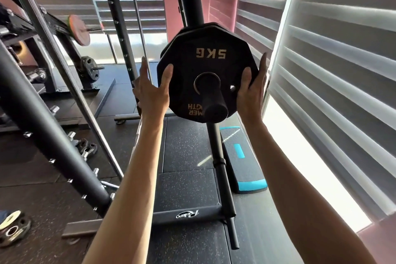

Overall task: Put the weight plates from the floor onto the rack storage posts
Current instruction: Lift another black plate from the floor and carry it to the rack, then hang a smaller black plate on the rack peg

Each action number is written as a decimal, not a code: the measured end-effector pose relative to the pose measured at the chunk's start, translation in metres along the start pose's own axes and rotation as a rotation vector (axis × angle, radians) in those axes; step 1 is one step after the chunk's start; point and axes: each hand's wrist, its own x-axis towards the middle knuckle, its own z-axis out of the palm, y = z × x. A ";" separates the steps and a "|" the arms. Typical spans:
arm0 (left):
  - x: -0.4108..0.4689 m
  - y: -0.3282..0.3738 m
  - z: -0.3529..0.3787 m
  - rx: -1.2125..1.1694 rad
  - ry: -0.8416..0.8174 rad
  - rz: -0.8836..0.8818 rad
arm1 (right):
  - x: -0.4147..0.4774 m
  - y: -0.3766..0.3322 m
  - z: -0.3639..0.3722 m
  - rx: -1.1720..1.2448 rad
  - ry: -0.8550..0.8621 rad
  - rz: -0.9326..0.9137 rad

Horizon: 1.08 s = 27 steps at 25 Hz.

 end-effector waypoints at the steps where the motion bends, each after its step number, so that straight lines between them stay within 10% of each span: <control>1: 0.004 0.000 0.001 -0.007 -0.010 0.011 | 0.002 0.005 0.002 0.021 -0.012 0.004; 17: -0.057 -0.123 -0.009 0.099 -0.099 -0.320 | -0.133 0.075 0.012 -0.039 -0.241 0.459; 27: -0.292 -0.327 -0.217 0.564 -0.325 -1.052 | -0.415 0.106 0.110 -0.556 -1.473 0.468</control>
